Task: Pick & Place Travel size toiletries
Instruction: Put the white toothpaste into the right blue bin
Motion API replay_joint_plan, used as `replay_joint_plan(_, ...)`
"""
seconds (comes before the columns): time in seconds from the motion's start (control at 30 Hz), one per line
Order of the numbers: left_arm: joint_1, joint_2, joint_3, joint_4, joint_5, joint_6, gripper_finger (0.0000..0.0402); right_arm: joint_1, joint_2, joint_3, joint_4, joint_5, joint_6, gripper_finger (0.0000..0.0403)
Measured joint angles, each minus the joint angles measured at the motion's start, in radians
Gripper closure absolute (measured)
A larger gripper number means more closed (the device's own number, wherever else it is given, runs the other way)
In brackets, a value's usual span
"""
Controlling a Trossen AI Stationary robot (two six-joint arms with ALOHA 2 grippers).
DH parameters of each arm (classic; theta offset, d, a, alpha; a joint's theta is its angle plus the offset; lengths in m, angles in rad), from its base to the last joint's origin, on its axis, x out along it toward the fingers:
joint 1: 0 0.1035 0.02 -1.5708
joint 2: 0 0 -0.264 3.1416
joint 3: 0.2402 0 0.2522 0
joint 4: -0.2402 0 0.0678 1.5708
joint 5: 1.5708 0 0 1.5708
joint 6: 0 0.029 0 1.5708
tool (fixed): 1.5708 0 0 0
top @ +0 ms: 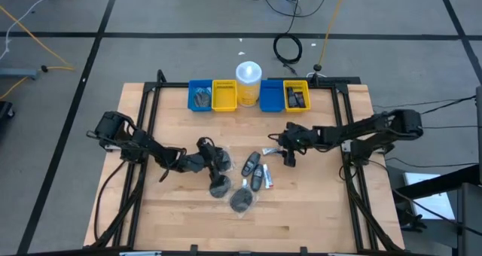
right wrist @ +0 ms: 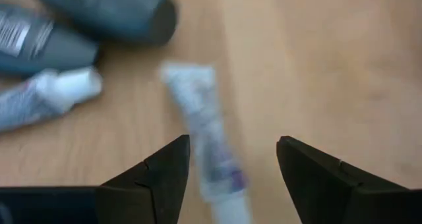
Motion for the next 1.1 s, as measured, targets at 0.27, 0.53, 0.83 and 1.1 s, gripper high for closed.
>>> replay_joint_plan(0.27,-0.052,-0.086,0.0,-0.041,-0.002,0.095,0.0119,-0.004,0.098,0.0,0.039,-0.063,0.002,0.0223)
replay_joint_plan(0.53,-0.088,-0.343,0.0,-0.329,-0.198,0.108,0.0119,0.016,0.109,-0.003,0.16,-0.059,0.09,0.0316)
replay_joint_plan(0.83,-0.089,-0.407,0.0,-0.695,-0.553,-0.291,0.0119,0.062,0.119,-0.003,0.439,0.284,0.202,0.0372)
replay_joint_plan(1.1,-0.102,-0.32,-0.001,-0.844,-0.544,-0.571,0.0119,-0.079,0.119,0.097,0.402,0.357,0.306,0.0366)
